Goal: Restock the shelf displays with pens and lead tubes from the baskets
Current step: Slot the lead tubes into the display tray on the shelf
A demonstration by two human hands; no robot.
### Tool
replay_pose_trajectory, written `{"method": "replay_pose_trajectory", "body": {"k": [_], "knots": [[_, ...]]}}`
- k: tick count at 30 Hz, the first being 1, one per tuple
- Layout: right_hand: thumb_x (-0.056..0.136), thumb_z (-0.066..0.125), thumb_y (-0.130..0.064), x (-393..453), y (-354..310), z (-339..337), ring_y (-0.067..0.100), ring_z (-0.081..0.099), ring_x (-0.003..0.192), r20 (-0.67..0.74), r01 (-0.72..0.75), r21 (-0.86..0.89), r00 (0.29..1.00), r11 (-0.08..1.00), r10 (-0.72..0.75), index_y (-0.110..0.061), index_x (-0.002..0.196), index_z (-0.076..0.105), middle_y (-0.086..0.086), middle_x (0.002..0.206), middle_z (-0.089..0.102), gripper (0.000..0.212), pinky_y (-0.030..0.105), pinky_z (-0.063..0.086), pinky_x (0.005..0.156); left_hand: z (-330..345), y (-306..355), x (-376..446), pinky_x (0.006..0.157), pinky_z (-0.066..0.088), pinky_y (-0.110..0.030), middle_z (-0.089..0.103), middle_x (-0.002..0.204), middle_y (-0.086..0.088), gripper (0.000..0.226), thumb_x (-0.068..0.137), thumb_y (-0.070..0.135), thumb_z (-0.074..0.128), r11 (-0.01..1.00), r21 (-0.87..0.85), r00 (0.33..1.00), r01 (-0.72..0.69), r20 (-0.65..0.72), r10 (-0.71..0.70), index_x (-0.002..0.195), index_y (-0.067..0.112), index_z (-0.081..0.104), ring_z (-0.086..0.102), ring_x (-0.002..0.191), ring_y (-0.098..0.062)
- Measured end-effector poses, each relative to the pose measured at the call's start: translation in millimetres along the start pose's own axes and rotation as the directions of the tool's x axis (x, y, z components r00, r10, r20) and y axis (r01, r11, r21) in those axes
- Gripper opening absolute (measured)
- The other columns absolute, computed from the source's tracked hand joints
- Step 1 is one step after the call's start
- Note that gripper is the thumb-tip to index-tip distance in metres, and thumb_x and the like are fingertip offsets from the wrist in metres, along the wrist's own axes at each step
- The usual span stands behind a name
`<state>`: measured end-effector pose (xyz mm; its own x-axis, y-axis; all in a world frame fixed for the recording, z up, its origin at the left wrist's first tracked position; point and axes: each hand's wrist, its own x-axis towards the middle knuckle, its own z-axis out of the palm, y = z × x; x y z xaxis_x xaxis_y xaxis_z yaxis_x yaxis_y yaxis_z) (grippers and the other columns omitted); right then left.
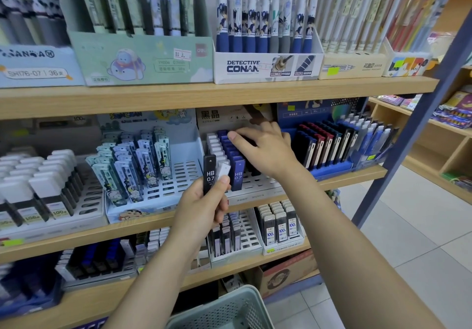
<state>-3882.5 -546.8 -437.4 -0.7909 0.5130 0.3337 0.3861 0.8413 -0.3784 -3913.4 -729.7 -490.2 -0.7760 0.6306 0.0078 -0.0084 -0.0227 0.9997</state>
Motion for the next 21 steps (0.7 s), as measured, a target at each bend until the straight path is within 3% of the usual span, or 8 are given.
{"method": "replay_pose_trajectory", "body": {"k": [4, 7, 9, 11, 14, 17, 21], "knots": [[0.095, 0.030, -0.072, -5, 2, -1, 0.022, 0.024, 0.143, 0.036, -0.012, 0.028, 0.999, 1.000, 0.011, -0.041, 0.143, 0.050, 0.002, 0.147, 0.042, 0.060, 0.051, 0.019, 0.114, -2, 2, -1, 0.043, 0.035, -0.016, 0.060, 0.067, 0.001, 0.033, 0.099, 0.039, 0.057, 1.000, 0.020, 0.999, -0.012, 0.042, 0.011, 0.106, 0.007, 0.061, 0.050, 0.054, -0.013], [0.096, 0.038, -0.065, -18, 3, -6, 0.021, 0.035, 0.135, -0.160, 0.043, 0.183, 0.987, 0.982, -0.014, -0.029, 0.137, 0.059, 0.002, 0.137, 0.050, 0.059, 0.046, 0.027, 0.110, -2, 4, -3, 0.044, 0.034, -0.019, 0.060, 0.071, -0.002, 0.034, 0.100, 0.035, 0.055, 1.000, -0.028, 0.995, -0.008, 0.103, 0.011, 0.109, 0.002, 0.057, 0.050, 0.058, -0.014], [0.096, 0.047, -0.048, -33, 2, -8, 0.019, 0.046, 0.122, -0.330, 0.113, 0.295, 0.944, 0.949, -0.010, -0.022, 0.123, 0.069, 0.000, 0.122, 0.060, 0.044, 0.043, 0.037, 0.104, -2, 6, -4, 0.045, 0.031, -0.022, 0.060, 0.072, -0.003, 0.033, 0.101, 0.030, 0.055, 0.997, -0.081, 0.991, -0.013, 0.134, 0.024, 0.109, -0.001, 0.056, 0.050, 0.058, -0.015], [0.097, 0.056, -0.032, -47, -4, -14, 0.014, 0.058, 0.097, -0.382, 0.158, 0.429, 0.924, 0.890, 0.020, -0.017, 0.097, 0.077, -0.004, 0.095, 0.069, 0.026, 0.039, 0.048, 0.088, 0, 8, -6, 0.045, 0.030, -0.024, 0.060, 0.072, -0.005, 0.028, 0.100, 0.029, 0.057, 0.990, -0.141, 0.988, -0.017, 0.151, 0.039, 0.106, 0.002, 0.058, 0.050, 0.057, -0.016], [0.095, 0.066, -0.024, -61, -15, -28, 0.005, 0.059, 0.064, -0.143, 0.114, 0.642, 0.989, 0.759, -0.027, -0.012, 0.084, 0.077, -0.006, 0.070, 0.069, 0.019, 0.027, 0.050, 0.064, 3, 10, -10, 0.042, 0.032, -0.024, 0.063, 0.071, -0.007, 0.021, 0.098, 0.027, 0.059, 0.982, -0.186, 0.988, -0.029, 0.147, 0.057, 0.101, 0.006, 0.059, 0.052, 0.053, -0.016], [0.090, 0.073, -0.026, -66, -16, -36, 0.009, 0.060, 0.061, 0.104, 0.031, 0.677, 0.985, 0.735, -0.137, -0.012, 0.094, 0.075, -0.004, 0.072, 0.069, 0.015, 0.018, 0.045, 0.056, 7, 13, -12, 0.043, 0.034, -0.025, 0.065, 0.072, -0.007, 0.020, 0.097, 0.027, 0.060, 0.980, -0.193, 0.989, -0.047, 0.127, 0.073, 0.103, 0.008, 0.062, 0.054, 0.053, -0.016], [0.092, 0.070, -0.014, -69, -9, -34, 0.016, 0.061, 0.062, 0.130, -0.028, 0.737, 0.986, 0.675, -0.102, -0.006, 0.096, 0.072, 0.003, 0.073, 0.069, 0.009, 0.024, 0.046, 0.054, 9, 12, -14, 0.043, 0.034, -0.022, 0.066, 0.073, -0.006, 0.022, 0.097, 0.032, 0.060, 0.989, -0.141, 0.987, -0.049, 0.146, 0.070, 0.100, 0.011, 0.063, 0.053, 0.052, -0.014]]}}
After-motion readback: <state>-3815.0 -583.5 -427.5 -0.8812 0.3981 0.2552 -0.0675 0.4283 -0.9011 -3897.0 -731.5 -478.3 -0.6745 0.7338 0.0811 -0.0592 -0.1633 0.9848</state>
